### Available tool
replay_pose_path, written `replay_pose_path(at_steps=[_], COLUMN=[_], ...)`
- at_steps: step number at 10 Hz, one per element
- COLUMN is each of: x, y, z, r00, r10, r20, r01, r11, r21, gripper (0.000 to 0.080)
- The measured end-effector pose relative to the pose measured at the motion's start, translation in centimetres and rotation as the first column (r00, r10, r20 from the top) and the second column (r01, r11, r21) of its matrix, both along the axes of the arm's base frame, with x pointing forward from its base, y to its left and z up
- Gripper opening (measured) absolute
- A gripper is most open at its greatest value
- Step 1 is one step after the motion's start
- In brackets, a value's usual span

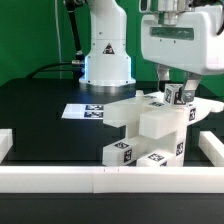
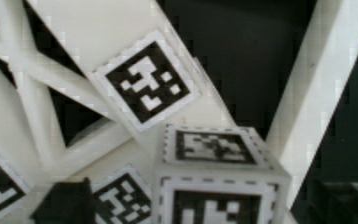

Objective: Assemble chair

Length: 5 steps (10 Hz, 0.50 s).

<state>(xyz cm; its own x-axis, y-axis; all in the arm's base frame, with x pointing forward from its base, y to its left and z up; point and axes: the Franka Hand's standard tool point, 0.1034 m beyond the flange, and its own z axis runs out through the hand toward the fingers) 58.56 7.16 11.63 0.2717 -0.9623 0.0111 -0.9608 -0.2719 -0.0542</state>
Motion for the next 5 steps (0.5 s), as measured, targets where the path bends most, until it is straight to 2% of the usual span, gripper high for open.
replay_pose_path(at_steps=[1,5], x=[-0.09,-0.03], y=[0.19,0.52], z=[-0.03,0.0], r00=[1.0,0.925], r10=[0.007,0.379], r20=[-0.004,-0.005], r01=[-0.007,-0.379], r11=[1.0,0.925], r21=[0.0,-0.028], gripper=[0.0642,0.0649])
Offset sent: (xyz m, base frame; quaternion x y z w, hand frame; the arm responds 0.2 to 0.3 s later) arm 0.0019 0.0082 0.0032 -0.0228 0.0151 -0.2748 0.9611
